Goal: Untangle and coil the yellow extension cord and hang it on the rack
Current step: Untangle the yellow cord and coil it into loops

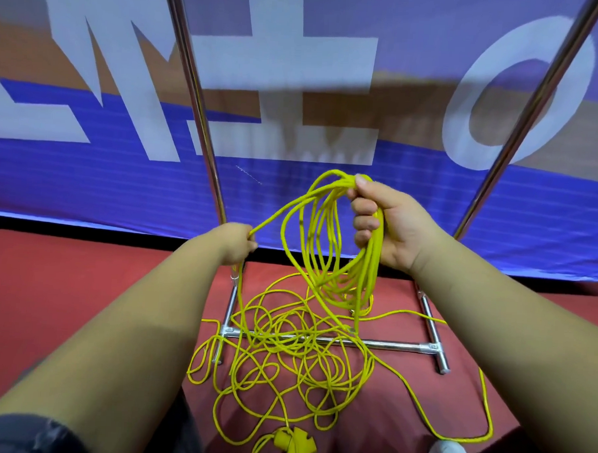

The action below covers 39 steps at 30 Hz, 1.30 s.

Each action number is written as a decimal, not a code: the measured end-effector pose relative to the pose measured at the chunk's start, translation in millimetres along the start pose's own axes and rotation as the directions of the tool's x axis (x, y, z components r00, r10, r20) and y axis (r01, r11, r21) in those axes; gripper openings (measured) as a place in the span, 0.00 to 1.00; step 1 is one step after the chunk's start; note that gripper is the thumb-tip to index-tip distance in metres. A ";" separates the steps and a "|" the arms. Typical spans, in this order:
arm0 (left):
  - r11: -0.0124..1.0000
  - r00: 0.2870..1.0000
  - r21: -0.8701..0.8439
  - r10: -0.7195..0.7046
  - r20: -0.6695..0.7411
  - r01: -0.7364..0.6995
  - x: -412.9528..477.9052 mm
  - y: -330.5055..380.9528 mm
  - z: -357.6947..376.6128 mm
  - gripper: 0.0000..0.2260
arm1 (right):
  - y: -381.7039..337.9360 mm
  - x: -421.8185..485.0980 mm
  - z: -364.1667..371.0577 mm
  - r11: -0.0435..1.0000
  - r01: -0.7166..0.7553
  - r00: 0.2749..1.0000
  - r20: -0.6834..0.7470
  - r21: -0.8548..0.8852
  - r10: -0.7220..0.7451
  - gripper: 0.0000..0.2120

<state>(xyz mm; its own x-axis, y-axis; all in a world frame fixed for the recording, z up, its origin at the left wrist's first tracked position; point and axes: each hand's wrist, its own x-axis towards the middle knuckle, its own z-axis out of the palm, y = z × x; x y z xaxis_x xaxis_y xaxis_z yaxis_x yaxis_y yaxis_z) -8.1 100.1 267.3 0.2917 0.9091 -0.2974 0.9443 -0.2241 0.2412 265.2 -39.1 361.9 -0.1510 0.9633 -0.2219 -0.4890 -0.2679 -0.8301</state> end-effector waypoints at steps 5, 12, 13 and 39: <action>0.998 0.973 0.056 -0.044 0.225 0.032 -11.5 -7.3 2.9 0.17 | -12.9 0.3 -9.5 0.991 0.097 0.995 -0.008 0.091 -0.097 0.11; 0.854 0.925 -0.460 -0.060 0.375 0.242 -28.1 26.0 7.7 0.24 | -8.1 11.6 -19.3 0.978 0.163 0.977 -0.161 0.131 -0.141 0.08; 0.813 0.939 -0.531 -0.056 0.340 0.241 -30.6 35.4 4.4 0.25 | -5.2 13.2 -18.7 0.985 0.153 0.975 -0.175 0.079 -0.138 0.07; 0.850 0.910 -0.507 0.090 0.405 0.141 -60.8 61.2 -14.0 0.08 | 47.9 28.6 20.3 0.982 0.103 0.978 -0.162 -0.160 -0.129 0.05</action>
<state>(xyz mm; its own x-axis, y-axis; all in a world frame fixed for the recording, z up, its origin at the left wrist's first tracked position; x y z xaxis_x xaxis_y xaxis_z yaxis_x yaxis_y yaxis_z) 29.8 36.0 313.0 0.4126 0.6647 -0.6229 0.7667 0.1160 0.6315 220.1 -24.7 326.2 0.0541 0.9797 -0.1930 -0.3579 -0.1614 -0.9197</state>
